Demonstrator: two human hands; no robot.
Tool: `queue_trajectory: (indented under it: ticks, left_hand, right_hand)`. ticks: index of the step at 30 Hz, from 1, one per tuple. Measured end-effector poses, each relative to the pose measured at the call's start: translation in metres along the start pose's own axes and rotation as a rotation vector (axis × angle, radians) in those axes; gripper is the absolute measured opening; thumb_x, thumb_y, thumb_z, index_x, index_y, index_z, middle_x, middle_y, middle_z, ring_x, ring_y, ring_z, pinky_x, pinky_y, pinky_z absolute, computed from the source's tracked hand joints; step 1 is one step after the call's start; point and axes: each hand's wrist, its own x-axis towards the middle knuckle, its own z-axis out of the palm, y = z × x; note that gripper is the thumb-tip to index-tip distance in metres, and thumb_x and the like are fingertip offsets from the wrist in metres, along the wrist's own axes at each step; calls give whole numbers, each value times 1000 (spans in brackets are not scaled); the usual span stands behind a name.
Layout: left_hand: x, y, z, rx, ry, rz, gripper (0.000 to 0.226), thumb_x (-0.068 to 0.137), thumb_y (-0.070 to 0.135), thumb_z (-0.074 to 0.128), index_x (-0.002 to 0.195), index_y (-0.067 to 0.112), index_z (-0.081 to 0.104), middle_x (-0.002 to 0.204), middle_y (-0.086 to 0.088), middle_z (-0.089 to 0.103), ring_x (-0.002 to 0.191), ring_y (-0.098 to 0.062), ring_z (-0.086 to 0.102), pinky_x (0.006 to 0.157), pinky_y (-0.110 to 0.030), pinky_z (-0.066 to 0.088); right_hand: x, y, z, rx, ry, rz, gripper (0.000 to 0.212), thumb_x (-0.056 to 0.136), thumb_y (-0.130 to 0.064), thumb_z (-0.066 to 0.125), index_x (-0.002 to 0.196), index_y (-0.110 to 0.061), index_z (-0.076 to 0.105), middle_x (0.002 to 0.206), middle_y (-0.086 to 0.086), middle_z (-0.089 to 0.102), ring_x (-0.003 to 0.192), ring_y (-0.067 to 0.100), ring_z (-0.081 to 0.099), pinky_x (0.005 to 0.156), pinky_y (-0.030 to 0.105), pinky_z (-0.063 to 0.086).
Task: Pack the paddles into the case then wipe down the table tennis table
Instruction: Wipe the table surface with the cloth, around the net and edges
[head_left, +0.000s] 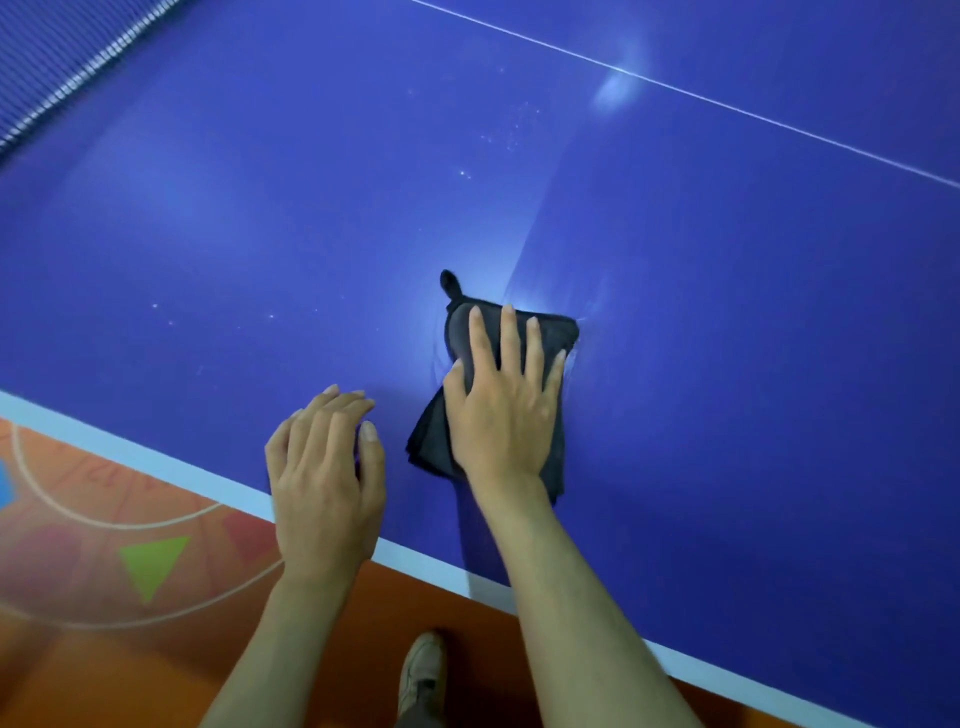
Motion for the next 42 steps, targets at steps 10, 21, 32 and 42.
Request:
queue_trajectory:
  ticks: [10,21,32,42]
  left_hand:
    - [7,44,4,10,-130,147,25,104,25,49,116,12,67,120,-4,70,129,-27,59,106,-45,39]
    - [-28,186,55,-27,-251,176,22,104,25,50,111,14,67,113,-4,70,117,-26,62,98,-41,42]
    - [-91,387,125,-96,-318,243,19,104,22,49,107,16,66,109,0,69,113,-23,61,96,-41,41]
    - [-127,530,185,-169,-396,315,18,104,21,48,108,16,65,111,2,68,111,-25,59,95,-40,39]
  right_hand:
    - [-7,80,-19,-22,8,35,61,103,-43,28,162,-29,37,171,-1,29,160,24,20,128,53,20]
    - [-40,230,-56,-12,25,114,63,102,-44,31,162,-30,37,172,-2,28,161,23,18,128,52,21]
    - [-84,458,-116,-4,11,214,62,102,-42,37,163,-31,33,173,-5,22,161,20,14,128,51,22]
    - [-138,620,-164,23,-38,283,64,102,-44,39,165,-35,28,174,-9,17,162,15,7,130,49,18]
